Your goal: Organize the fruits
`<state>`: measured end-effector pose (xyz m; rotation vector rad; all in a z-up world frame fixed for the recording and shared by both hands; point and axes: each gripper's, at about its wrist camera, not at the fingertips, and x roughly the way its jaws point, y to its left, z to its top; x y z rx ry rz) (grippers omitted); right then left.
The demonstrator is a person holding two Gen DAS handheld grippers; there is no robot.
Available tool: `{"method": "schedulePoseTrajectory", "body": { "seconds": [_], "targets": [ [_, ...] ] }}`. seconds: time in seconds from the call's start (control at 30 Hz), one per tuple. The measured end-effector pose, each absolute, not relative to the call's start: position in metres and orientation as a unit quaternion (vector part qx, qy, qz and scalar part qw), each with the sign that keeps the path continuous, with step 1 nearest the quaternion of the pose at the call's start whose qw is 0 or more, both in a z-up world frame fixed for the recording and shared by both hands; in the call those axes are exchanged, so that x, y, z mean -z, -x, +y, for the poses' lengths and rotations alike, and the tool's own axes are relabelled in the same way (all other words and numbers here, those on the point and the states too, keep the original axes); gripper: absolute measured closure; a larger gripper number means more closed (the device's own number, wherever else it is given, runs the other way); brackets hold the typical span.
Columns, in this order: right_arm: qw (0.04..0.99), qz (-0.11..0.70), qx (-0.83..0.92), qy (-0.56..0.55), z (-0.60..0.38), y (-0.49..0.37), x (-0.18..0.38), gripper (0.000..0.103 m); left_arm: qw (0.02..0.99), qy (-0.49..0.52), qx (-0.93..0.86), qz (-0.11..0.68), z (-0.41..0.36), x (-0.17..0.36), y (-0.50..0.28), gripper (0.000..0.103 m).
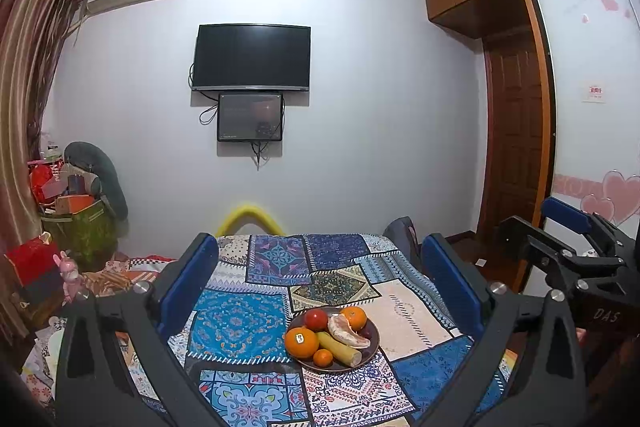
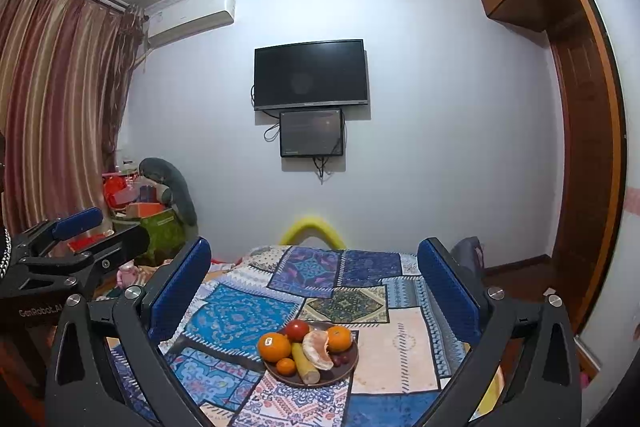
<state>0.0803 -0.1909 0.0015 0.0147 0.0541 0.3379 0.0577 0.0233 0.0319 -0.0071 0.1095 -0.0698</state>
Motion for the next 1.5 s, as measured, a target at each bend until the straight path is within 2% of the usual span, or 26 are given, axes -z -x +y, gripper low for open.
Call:
{"method": "schedulePoseTrajectory", "body": {
  "seconds": [1.5],
  "targets": [
    [0.985,0.028,-0.168,-0.012,-0.1908,-0.0791,-0.0031,0.0,0.997,0.008,0.049,0.052,0.0232,-0.0283,-0.0607,0.0]
  ]
}}
